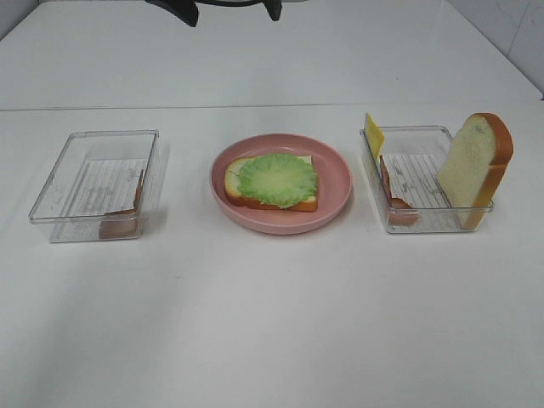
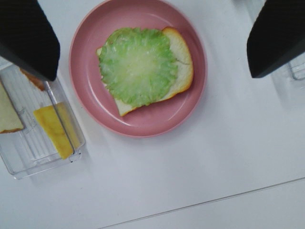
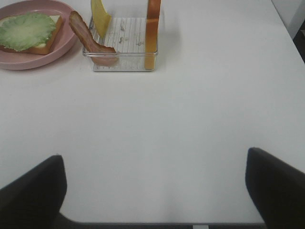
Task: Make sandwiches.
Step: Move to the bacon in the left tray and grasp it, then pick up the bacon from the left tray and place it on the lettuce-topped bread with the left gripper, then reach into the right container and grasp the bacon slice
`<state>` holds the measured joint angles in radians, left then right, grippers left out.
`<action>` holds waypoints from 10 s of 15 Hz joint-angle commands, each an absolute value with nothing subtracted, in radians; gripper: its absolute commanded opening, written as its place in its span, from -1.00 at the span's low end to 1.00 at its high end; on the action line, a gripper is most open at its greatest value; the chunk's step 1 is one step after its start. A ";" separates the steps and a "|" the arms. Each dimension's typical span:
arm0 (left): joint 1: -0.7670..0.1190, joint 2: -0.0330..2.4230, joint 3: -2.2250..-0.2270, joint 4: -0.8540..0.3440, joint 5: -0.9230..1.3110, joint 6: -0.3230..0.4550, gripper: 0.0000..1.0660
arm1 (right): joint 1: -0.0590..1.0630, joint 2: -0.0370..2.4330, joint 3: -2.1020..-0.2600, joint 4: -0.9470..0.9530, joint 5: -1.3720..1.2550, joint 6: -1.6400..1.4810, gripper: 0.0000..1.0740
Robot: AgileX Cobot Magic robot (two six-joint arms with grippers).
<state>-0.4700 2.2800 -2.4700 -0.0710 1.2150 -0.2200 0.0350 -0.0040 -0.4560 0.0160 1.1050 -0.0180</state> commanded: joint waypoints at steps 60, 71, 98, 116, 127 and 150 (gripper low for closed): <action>-0.332 2.191 -1.778 -0.022 1.187 -0.254 -1.00 | 0.031 -0.033 -0.452 0.012 1.101 -0.022 0.84; -0.348 2.162 -2.192 -0.189 1.242 -0.259 -1.00 | 0.031 -0.033 -0.452 0.012 1.101 -0.022 0.84; -0.517 2.443 -2.192 -0.308 1.065 -0.216 -1.00 | 0.031 -0.033 -0.452 0.012 1.101 -0.022 0.84; -0.517 2.442 -2.194 -0.201 1.085 -0.215 0.72 | 0.031 -0.033 -0.452 0.012 1.101 -0.022 0.84; -0.517 2.328 -2.397 -0.049 1.317 -0.213 0.72 | 0.031 -0.033 -0.452 0.012 1.101 -0.022 0.84; 0.028 0.753 -0.943 0.041 1.116 -0.090 0.72 | 0.031 -0.033 -0.452 0.012 1.101 -0.022 0.84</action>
<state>0.0240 0.7730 -0.9560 0.0540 1.1350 -0.0910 0.0350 -0.0040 -0.4560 0.0160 1.1050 -0.0180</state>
